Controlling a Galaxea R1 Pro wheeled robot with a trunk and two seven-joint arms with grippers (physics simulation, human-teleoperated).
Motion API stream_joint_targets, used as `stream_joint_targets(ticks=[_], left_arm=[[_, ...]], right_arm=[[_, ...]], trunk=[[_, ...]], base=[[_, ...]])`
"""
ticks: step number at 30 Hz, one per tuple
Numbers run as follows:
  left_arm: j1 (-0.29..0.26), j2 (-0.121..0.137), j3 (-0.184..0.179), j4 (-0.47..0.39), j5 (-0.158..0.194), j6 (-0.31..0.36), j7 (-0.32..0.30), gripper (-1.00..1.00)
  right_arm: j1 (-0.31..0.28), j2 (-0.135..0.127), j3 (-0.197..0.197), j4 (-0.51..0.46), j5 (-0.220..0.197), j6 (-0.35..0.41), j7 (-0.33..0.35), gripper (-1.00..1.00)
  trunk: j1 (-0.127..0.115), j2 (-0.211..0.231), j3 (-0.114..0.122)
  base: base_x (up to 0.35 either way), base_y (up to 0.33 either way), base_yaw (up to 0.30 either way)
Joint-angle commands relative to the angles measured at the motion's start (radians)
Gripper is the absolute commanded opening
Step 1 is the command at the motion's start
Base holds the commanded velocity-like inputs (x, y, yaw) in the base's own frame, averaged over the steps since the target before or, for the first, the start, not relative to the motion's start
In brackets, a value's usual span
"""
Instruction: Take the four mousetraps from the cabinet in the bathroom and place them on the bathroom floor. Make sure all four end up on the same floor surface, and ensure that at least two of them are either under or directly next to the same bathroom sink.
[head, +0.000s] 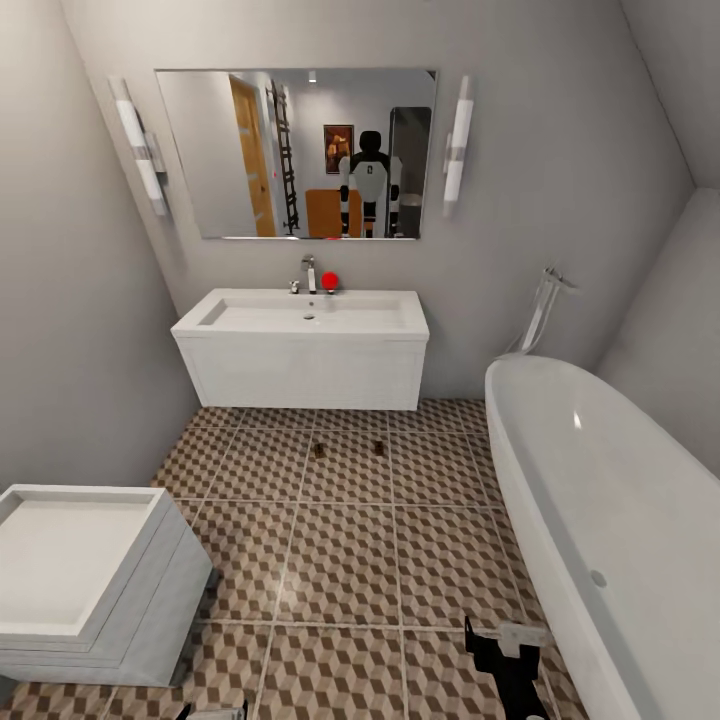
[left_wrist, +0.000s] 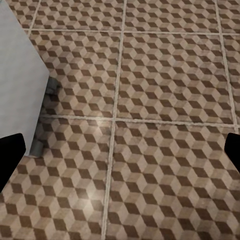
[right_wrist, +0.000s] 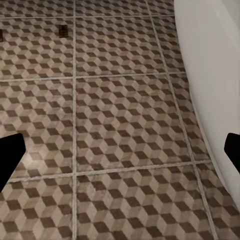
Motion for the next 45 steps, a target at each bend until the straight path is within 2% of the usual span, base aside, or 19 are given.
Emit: stream_joint_targets(ticks=[1, 10, 45], left_arm=[[-0.002, 0.0, -0.003, 0.004, 0.002, -0.005, 0.002, 1.0], [-0.002, 0.002, -0.003, 0.005, 0.003, -0.004, 0.002, 1.0], [-0.002, 0.001, -0.003, 0.005, 0.002, -0.005, 0.001, 1.0]], right_arm=[[-0.001, 0.0, 0.009, 0.001, -0.005, -0.002, -0.005, 1.0], [-0.001, -0.001, 0.01, 0.001, -0.005, -0.002, -0.003, 1.0], [-0.001, 0.0, 0.01, 0.001, -0.005, -0.002, -0.003, 1.0]], trunk=[[0.001, -0.002, -0.002], [0.001, -0.002, -0.002], [0.001, -0.002, -0.004]], base=[[0.0, 0.0, 0.0], [0.0, 0.0, 0.047], [0.0, 0.0, 0.222]])
